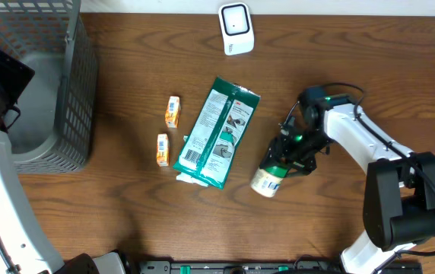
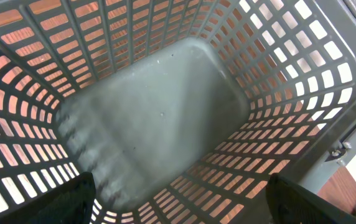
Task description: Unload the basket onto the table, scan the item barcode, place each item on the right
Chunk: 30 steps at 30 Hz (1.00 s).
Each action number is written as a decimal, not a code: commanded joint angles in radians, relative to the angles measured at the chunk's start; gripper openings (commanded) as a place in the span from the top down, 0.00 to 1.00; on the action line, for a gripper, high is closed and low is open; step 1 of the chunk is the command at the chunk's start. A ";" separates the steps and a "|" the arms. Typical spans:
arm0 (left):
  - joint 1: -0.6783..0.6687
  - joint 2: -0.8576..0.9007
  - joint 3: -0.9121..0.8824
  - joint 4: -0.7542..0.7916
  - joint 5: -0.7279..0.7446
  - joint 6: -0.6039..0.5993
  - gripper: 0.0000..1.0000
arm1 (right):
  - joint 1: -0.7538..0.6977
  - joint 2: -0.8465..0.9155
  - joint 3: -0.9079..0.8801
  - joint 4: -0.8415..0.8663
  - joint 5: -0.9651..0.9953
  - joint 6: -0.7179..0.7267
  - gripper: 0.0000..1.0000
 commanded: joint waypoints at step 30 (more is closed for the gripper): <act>0.003 0.002 0.003 0.001 -0.005 0.006 0.12 | -0.029 0.005 0.093 0.101 0.246 -0.006 0.01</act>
